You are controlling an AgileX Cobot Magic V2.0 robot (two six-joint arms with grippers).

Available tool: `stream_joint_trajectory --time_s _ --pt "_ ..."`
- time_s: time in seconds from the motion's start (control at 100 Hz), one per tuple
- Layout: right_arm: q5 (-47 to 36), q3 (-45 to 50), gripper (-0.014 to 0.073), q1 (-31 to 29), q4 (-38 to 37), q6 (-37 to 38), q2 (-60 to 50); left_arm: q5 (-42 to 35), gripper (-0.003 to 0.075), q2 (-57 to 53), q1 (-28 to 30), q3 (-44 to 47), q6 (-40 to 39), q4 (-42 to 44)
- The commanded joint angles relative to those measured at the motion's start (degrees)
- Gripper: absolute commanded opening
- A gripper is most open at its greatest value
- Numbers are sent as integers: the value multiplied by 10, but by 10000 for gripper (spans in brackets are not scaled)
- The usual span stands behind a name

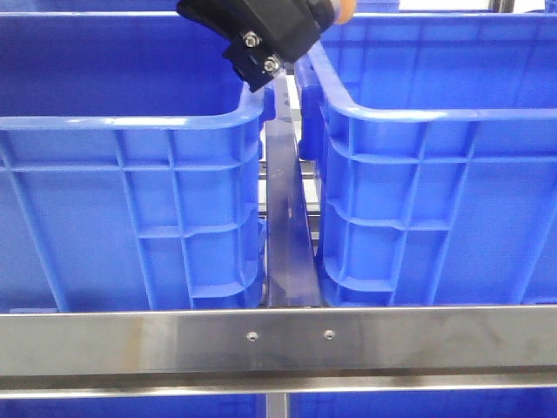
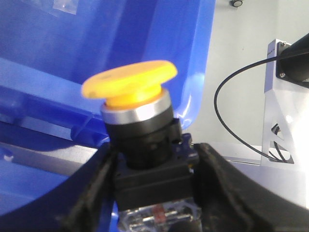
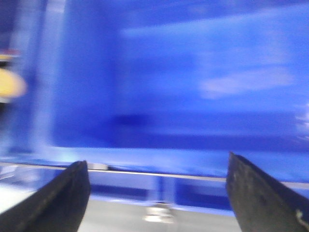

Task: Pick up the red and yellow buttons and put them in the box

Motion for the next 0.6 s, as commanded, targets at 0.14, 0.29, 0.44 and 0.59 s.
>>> stream_joint_trajectory --time_s 0.14,0.29,0.44,0.59 --pt "-4 -28 599 2 330 -160 107 -6 145 -31 -4 -17 -1 -34" --pt "33 -28 599 8 468 -224 179 -6 145 -31 -4 -17 -1 -34" --pt "32 -29 599 42 517 -253 234 -6 145 -31 -4 -17 -1 -34" --pt "32 -42 599 77 541 -265 279 -6 145 -31 -4 -17 -1 -34"
